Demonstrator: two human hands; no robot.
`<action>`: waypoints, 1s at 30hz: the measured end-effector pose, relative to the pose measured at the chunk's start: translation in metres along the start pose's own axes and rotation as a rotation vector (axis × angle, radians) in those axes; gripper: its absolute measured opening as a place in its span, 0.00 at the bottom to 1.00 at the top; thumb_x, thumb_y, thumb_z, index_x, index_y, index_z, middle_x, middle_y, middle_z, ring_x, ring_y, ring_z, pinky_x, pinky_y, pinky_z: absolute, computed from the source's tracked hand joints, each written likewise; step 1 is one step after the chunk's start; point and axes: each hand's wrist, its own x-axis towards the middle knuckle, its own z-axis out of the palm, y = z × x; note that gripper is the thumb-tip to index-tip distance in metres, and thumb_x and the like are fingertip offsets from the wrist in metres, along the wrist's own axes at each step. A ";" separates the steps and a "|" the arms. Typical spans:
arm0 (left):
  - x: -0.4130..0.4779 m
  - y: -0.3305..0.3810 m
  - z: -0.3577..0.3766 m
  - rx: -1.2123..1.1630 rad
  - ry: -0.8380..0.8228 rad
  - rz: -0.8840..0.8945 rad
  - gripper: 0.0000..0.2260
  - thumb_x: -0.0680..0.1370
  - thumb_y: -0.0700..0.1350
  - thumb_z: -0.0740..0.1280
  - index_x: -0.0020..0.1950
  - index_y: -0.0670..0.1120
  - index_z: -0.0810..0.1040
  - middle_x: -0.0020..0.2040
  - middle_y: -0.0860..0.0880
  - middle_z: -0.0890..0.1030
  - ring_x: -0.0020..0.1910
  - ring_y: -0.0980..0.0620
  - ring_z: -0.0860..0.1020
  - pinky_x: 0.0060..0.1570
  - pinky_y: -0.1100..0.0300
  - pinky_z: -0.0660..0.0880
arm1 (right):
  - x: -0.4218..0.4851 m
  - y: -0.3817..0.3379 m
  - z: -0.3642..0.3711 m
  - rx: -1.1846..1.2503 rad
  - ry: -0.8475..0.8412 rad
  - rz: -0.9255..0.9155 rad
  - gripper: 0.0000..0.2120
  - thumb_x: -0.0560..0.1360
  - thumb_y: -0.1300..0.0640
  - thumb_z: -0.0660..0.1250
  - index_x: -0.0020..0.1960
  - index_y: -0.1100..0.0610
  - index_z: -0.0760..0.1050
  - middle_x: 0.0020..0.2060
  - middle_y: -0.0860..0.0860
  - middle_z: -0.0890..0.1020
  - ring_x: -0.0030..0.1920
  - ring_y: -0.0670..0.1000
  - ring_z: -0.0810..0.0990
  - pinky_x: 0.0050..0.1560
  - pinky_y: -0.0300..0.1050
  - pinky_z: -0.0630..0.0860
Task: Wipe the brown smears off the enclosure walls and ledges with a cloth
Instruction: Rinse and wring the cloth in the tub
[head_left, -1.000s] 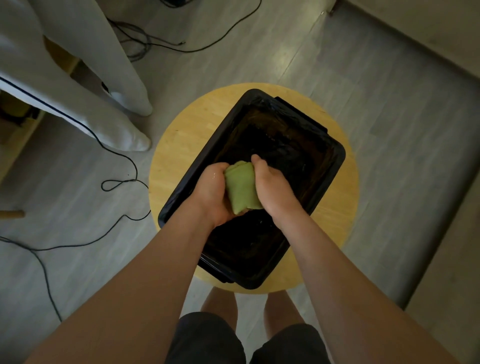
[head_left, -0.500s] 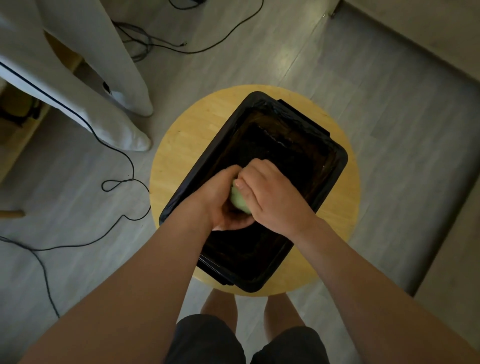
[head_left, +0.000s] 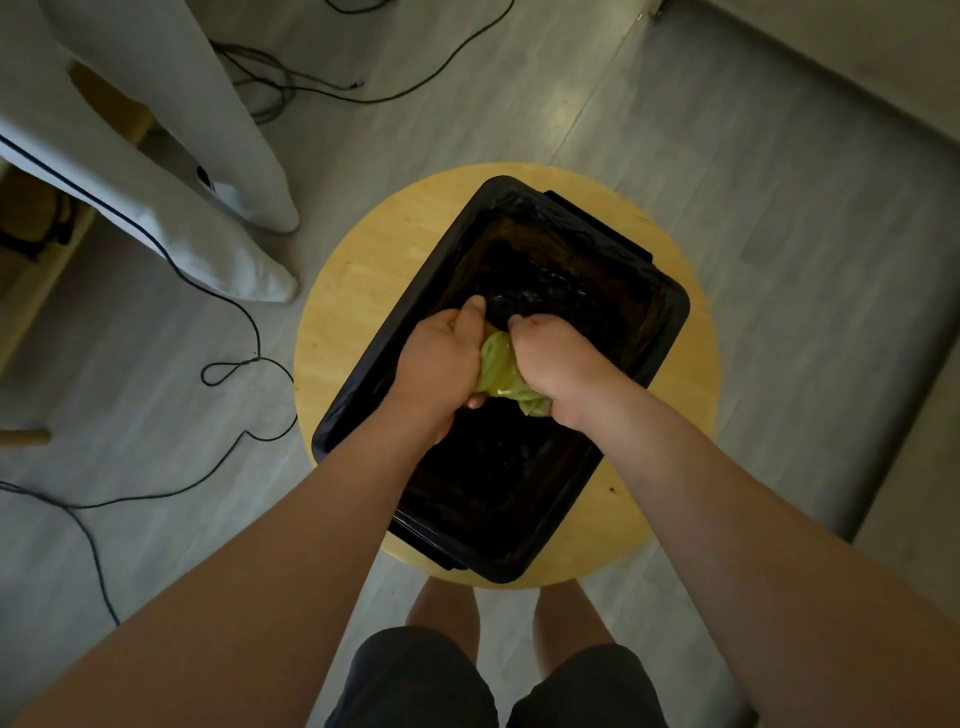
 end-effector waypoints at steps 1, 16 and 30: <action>-0.002 0.000 -0.001 0.055 0.016 0.092 0.22 0.85 0.57 0.61 0.43 0.40 0.75 0.33 0.45 0.76 0.28 0.48 0.76 0.24 0.59 0.71 | 0.003 -0.001 -0.001 0.072 -0.051 0.126 0.13 0.85 0.53 0.58 0.50 0.57 0.78 0.40 0.56 0.80 0.37 0.54 0.79 0.34 0.46 0.78; -0.018 0.001 0.004 -0.311 -0.312 -0.315 0.22 0.84 0.65 0.56 0.66 0.53 0.79 0.63 0.47 0.81 0.64 0.47 0.79 0.60 0.39 0.80 | 0.004 0.010 -0.004 0.674 0.124 0.025 0.17 0.86 0.44 0.59 0.58 0.57 0.78 0.48 0.57 0.86 0.49 0.57 0.87 0.51 0.54 0.84; -0.002 0.000 -0.013 -0.376 -0.591 -0.311 0.16 0.72 0.51 0.80 0.57 0.45 0.85 0.46 0.48 0.81 0.43 0.53 0.75 0.42 0.59 0.73 | -0.014 -0.001 -0.028 -0.131 -0.128 -0.175 0.22 0.86 0.38 0.52 0.72 0.45 0.74 0.69 0.48 0.77 0.67 0.51 0.76 0.69 0.47 0.71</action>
